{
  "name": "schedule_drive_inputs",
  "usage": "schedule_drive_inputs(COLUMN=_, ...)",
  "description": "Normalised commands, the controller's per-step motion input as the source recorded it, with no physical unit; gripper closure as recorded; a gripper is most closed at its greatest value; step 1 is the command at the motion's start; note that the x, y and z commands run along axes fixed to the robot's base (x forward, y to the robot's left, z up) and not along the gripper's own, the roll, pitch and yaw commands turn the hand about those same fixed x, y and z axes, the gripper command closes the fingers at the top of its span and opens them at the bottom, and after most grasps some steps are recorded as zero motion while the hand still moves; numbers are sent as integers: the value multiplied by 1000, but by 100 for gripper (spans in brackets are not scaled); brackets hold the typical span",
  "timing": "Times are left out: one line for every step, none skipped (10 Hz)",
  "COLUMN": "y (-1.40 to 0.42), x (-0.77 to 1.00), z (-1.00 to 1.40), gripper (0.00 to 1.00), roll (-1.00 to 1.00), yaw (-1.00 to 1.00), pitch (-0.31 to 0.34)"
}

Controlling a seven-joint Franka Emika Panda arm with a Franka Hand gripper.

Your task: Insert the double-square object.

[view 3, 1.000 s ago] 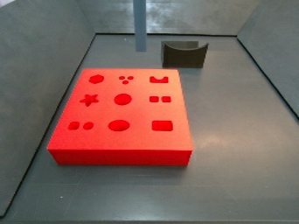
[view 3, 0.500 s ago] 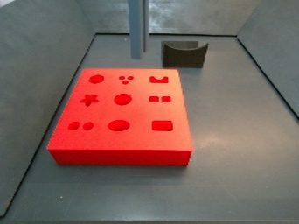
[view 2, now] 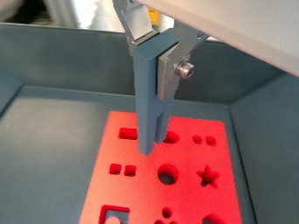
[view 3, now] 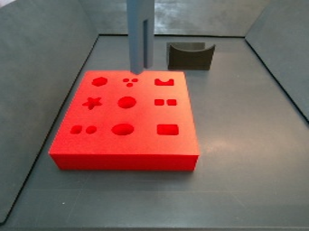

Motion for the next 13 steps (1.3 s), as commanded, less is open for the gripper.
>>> schedule_drive_inputs(y=0, x=0, z=-286, gripper=100, roll=0, yaw=-1000, pitch=0)
schedule_drive_inputs(y=0, x=0, z=-271, gripper=100, roll=0, yaw=-1000, pitch=-3)
schedule_drive_inputs(y=0, x=0, z=-263, gripper=100, roll=0, yaw=-1000, pitch=-9)
schedule_drive_inputs(y=0, x=54, z=-260, gripper=100, roll=0, yaw=-1000, pitch=-30)
schedule_drive_inputs(y=0, x=571, z=-263, gripper=100, roll=0, yaw=-606, pitch=-71)
schedule_drive_inputs(y=0, x=620, z=-300, gripper=100, roll=0, yaw=-523, pitch=-161)
schedule_drive_inputs(y=-3, x=640, z=-531, gripper=100, roll=63, yaw=-500, pitch=-167)
schedule_drive_inputs(y=0, x=709, z=-557, gripper=100, roll=106, yaw=-483, pitch=-109)
schedule_drive_inputs(y=0, x=720, z=-591, gripper=100, roll=140, yaw=-489, pitch=-61)
schedule_drive_inputs(y=0, x=489, z=-689, gripper=100, roll=210, yaw=-683, pitch=-27)
schedule_drive_inputs(y=0, x=111, z=-529, gripper=100, roll=147, yaw=-991, pitch=0)
schedule_drive_inputs(y=0, x=14, z=-529, gripper=100, roll=110, yaw=-1000, pitch=0)
schedule_drive_inputs(y=-26, x=180, z=-303, gripper=100, roll=77, yaw=-731, pitch=46)
